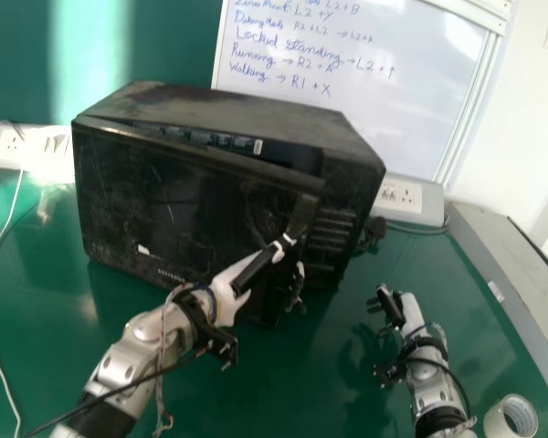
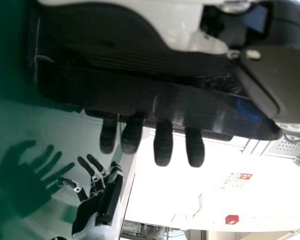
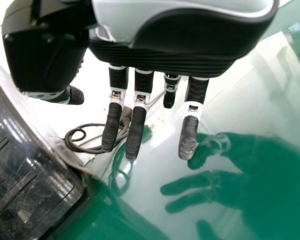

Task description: Open the door of oven

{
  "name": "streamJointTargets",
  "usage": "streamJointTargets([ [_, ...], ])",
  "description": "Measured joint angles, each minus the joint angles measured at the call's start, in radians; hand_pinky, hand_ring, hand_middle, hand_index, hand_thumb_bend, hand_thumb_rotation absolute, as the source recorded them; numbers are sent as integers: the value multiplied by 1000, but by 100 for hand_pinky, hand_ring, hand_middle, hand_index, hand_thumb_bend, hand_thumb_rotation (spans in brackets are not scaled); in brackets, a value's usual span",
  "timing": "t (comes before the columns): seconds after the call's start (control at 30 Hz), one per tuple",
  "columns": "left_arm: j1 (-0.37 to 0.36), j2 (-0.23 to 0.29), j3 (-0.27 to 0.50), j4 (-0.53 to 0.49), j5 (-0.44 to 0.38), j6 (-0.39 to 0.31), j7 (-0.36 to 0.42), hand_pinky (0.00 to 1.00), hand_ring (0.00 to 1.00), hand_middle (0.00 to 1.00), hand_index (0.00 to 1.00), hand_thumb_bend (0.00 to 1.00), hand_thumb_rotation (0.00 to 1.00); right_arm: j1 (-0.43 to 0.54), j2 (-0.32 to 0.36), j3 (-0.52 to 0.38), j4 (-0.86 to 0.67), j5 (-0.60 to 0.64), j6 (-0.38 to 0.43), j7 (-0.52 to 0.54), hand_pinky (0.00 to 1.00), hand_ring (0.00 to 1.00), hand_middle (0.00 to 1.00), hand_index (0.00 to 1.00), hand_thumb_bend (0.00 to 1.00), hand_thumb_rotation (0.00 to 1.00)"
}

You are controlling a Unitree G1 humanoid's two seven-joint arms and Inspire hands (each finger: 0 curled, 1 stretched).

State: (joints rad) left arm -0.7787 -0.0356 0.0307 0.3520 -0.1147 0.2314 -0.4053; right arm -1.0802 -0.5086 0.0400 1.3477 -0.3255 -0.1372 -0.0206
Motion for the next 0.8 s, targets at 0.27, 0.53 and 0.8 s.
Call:
streamJointTargets([
  [0.27, 61, 5, -17, -114, -4, 53, 23, 0, 5, 9, 10, 70, 81, 0, 0, 0, 0, 0, 1, 0, 32, 39, 49, 49, 51, 15],
  [0.53, 110, 29, -37, -192, -7, 71, 13, 1, 6, 10, 10, 73, 82, 0, 0, -1, 0, 0, 1, -1, 31, 38, 49, 49, 51, 15],
  [0.8, 168, 54, -43, -292, -20, 121, 2, 1, 5, 9, 10, 71, 79, 0, 0, -4, 0, 2, 6, 0, 30, 37, 50, 49, 51, 15],
])
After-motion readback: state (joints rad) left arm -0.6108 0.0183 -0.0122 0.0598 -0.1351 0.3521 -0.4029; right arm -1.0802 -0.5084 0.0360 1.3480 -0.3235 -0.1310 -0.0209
